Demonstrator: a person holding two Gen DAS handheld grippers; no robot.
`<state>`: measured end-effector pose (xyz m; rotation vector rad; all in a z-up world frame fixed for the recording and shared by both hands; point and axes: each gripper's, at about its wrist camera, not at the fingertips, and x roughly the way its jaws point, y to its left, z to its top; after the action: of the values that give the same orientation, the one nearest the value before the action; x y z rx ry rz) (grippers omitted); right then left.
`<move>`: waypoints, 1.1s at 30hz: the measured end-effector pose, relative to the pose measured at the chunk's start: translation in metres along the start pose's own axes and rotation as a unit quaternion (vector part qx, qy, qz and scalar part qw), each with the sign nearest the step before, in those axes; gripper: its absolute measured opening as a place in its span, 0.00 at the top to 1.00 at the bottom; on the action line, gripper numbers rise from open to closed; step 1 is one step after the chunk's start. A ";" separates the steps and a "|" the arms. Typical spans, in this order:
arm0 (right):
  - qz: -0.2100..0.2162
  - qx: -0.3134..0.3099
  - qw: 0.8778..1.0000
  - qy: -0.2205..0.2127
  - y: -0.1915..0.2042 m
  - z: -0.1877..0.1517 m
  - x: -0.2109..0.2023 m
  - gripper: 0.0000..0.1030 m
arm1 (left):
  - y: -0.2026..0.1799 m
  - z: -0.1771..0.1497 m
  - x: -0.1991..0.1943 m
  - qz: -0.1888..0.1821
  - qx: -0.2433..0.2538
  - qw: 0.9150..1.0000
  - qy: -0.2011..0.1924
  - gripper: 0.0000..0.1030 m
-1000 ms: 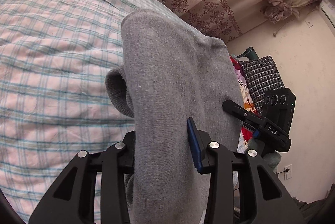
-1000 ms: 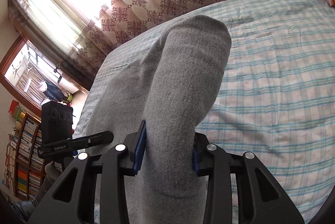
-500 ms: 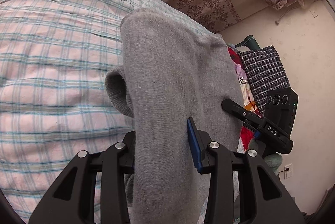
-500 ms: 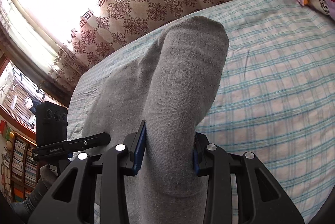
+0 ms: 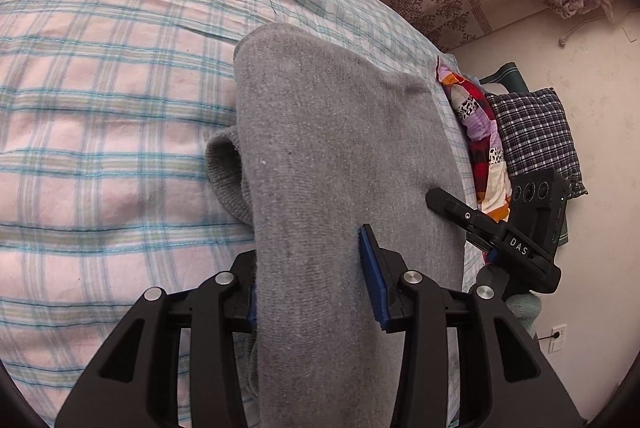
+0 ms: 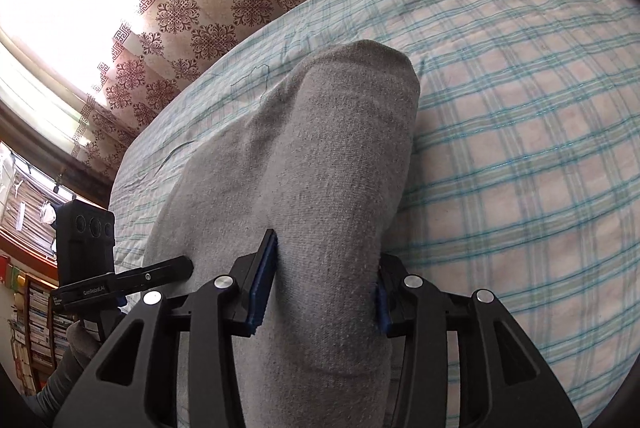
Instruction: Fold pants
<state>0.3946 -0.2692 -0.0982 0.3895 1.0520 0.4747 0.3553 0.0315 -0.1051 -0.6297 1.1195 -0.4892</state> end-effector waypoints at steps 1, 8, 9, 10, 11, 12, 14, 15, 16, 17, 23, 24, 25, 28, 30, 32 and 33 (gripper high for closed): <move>-0.002 0.001 1.000 0.000 0.000 0.000 0.000 0.56 | 0.001 0.000 -0.001 0.006 0.005 1.000 0.000 0.56; -0.033 0.024 0.998 -0.041 -0.004 -0.005 -0.028 0.47 | -0.003 -0.005 -0.015 0.046 0.011 0.999 -0.008 0.41; -0.039 0.027 0.998 -0.049 -0.004 -0.006 -0.035 0.46 | -0.005 -0.008 -0.019 0.053 0.018 0.998 -0.012 0.41; -0.047 0.029 0.997 -0.057 -0.004 -0.008 -0.042 0.45 | -0.008 -0.011 -0.024 0.063 0.028 0.998 -0.015 0.41; -0.056 0.029 0.996 -0.064 -0.002 -0.010 -0.049 0.45 | -0.012 -0.015 -0.028 0.073 0.039 0.996 -0.017 0.41; -0.065 0.024 0.995 -0.070 0.001 -0.014 -0.056 0.45 | -0.016 -0.019 -0.032 0.082 0.050 0.995 -0.020 0.40; -0.079 0.009 0.994 -0.078 0.010 -0.024 -0.068 0.45 | -0.024 -0.030 -0.040 0.098 0.074 0.992 -0.025 0.39; -0.085 -0.003 0.993 -0.081 0.016 -0.031 -0.074 0.45 | -0.028 -0.036 -0.044 0.105 0.085 0.990 -0.027 0.37; -0.092 -0.015 0.992 -0.083 0.022 -0.039 -0.079 0.43 | -0.033 -0.042 -0.047 0.112 0.096 0.989 -0.028 0.36; -0.102 -0.027 0.991 -0.085 0.029 -0.047 -0.083 0.41 | -0.037 -0.049 -0.050 0.120 0.109 0.986 -0.030 0.34; -0.140 -0.086 0.983 -0.080 0.059 -0.100 -0.092 0.40 | -0.063 -0.089 -0.057 0.155 0.167 0.973 -0.038 0.28; -0.145 -0.090 0.982 -0.077 0.062 -0.108 -0.091 0.40 | -0.065 -0.094 -0.056 0.159 0.173 0.971 -0.039 0.26; -0.150 -0.094 0.982 -0.072 0.063 -0.116 -0.089 0.40 | -0.067 -0.099 -0.055 0.165 0.180 0.969 -0.039 0.25; -0.175 -0.108 0.977 -0.050 0.063 -0.135 -0.076 0.40 | -0.069 -0.109 -0.047 0.193 0.198 0.960 -0.040 0.25; -0.194 -0.116 0.974 -0.036 0.060 -0.144 -0.065 0.39 | -0.068 -0.114 -0.039 0.215 0.208 0.953 -0.038 0.25; -0.206 -0.112 0.972 -0.026 0.053 -0.149 -0.055 0.35 | -0.063 -0.118 -0.029 0.233 0.210 0.949 -0.029 0.25; -0.204 -0.106 0.973 -0.024 0.049 -0.150 -0.052 0.33 | -0.060 -0.121 -0.025 0.240 0.208 0.948 -0.026 0.24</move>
<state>0.2299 -0.2451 -0.1013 -0.0086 0.9908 0.2028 0.2309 -0.0216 -0.0834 0.0065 1.0329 -0.2694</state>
